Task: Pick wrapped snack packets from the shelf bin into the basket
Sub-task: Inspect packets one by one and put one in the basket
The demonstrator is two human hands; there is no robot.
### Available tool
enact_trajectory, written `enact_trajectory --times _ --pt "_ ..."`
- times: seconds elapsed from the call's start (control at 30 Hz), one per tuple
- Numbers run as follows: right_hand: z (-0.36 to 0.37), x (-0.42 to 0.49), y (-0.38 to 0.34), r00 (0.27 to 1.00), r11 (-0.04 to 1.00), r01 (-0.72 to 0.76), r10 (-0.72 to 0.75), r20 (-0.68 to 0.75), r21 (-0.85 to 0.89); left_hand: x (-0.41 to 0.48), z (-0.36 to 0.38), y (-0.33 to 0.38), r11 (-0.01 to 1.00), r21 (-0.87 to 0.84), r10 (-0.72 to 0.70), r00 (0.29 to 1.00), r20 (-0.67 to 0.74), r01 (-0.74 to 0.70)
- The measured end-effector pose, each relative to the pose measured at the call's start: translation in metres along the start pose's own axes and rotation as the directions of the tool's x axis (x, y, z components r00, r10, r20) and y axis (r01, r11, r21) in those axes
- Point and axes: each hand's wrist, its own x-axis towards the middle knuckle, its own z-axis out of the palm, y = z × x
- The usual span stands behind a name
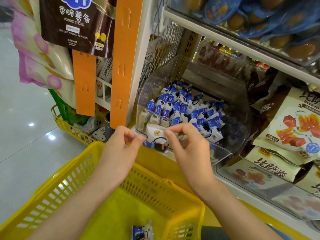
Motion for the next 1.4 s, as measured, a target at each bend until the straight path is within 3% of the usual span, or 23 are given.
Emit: enact_trajectory --times 0.1,0.2,0.33,0.43,0.57,0.67,0.73,0.87,0.97,1.27,1.4 --pt "-0.001 0.002 0.000 0.998 0.996 0.057 -0.057 0.007 0.070 0.003 0.000 0.005 0.938 -0.175 -0.251 0.933 0.257 0.300" --pt "0.001 -0.002 0.000 0.974 0.979 0.205 -0.205 0.092 0.013 0.004 -0.002 0.006 0.825 -0.351 -0.298 0.868 0.396 0.443" --pt "0.004 -0.004 0.001 0.940 0.947 0.311 -0.294 0.173 -0.080 0.005 -0.002 0.004 0.822 -0.429 -0.276 0.922 0.273 0.373" --pt "0.005 -0.005 -0.001 0.941 0.954 0.289 -0.270 0.204 -0.073 0.004 -0.002 0.005 0.853 -0.430 -0.236 0.954 0.183 0.294" --pt "0.008 -0.005 -0.004 0.984 0.989 -0.101 0.083 0.155 0.112 -0.001 -0.003 0.006 0.912 -0.364 -0.139 0.978 0.153 0.186" --pt "0.007 0.000 -0.002 0.902 0.880 -0.399 0.327 0.282 0.258 -0.004 -0.001 0.008 0.939 -0.313 -0.072 0.972 0.224 0.141" --pt "0.006 0.003 -0.004 0.846 0.787 -0.510 0.387 0.366 0.346 -0.006 0.001 0.007 0.955 -0.270 -0.050 0.965 0.258 0.122" --pt "0.008 0.004 -0.006 0.854 0.760 -0.510 0.388 0.348 0.403 -0.005 0.004 -0.001 0.989 -0.040 0.140 0.989 0.037 -0.139" --pt "0.012 -0.001 -0.005 0.853 0.768 -0.507 0.383 0.354 0.392 -0.008 0.005 -0.005 0.951 0.092 0.297 0.955 -0.004 -0.295" --pt "0.015 -0.009 0.001 0.898 0.882 -0.390 0.300 0.323 0.264 -0.012 0.001 -0.003 0.905 0.231 0.355 0.933 0.052 -0.357" --pt "0.020 -0.015 0.001 0.925 0.940 -0.302 0.249 0.287 0.159 -0.017 0.000 0.001 0.800 0.456 0.413 0.909 0.053 -0.390"
